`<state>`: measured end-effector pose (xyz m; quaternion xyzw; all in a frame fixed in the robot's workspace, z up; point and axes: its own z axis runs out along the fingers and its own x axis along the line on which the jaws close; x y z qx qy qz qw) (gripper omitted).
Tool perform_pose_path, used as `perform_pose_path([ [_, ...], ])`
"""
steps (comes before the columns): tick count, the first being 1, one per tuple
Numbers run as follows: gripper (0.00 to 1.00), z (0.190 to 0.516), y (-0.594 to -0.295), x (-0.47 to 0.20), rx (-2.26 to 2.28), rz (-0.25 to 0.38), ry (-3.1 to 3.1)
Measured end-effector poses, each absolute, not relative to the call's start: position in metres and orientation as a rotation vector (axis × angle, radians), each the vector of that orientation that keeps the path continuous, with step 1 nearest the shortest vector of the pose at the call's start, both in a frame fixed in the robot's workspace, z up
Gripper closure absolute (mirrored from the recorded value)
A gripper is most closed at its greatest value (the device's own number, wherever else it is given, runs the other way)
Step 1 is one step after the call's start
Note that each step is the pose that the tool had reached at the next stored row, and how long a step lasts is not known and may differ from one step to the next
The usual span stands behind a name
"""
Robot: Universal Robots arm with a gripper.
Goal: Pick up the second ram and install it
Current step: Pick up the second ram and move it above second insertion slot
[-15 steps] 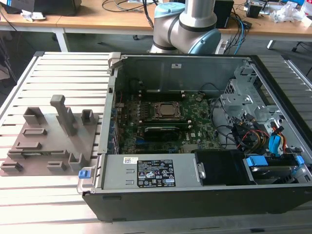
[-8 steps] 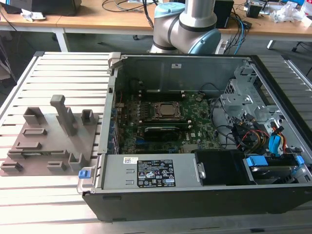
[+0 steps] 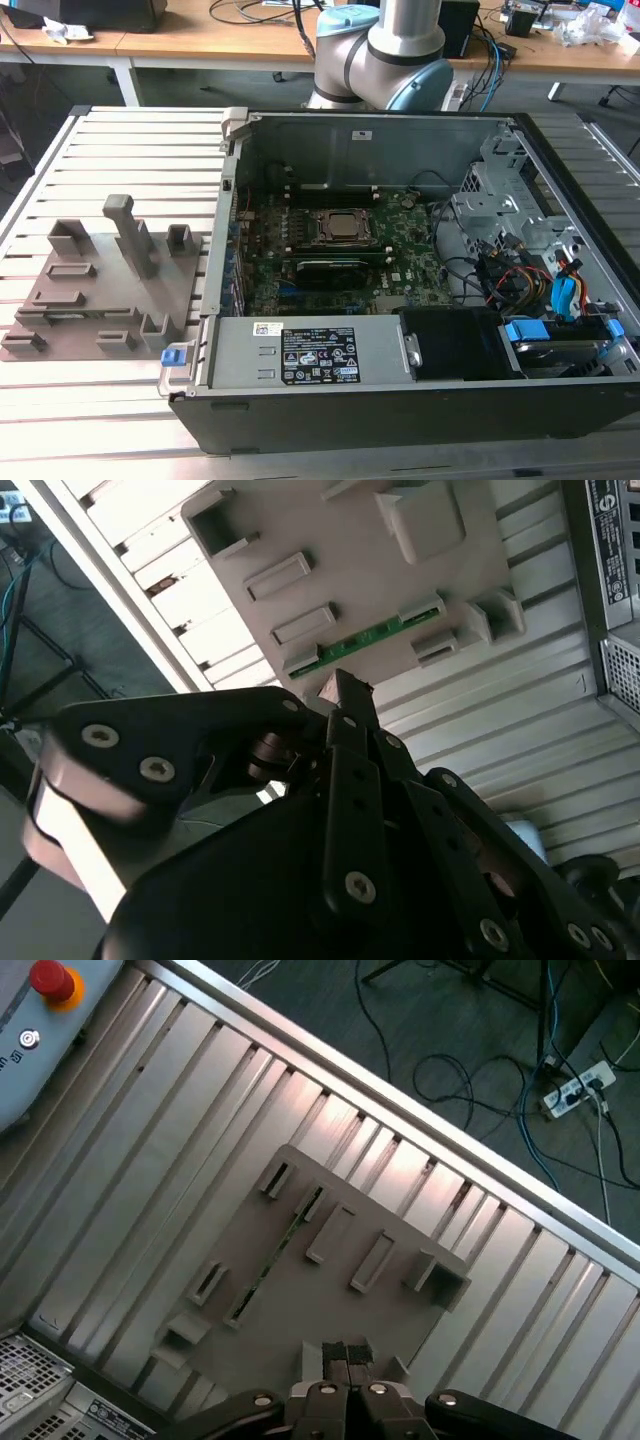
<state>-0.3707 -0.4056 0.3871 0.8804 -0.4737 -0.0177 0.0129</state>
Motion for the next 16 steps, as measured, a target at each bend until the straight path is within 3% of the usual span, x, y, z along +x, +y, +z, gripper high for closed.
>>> perform_pose_path([
  [16, 0.89, 0.3863, -0.4056, -0.3706, 2.773, -0.054, -1.417],
])
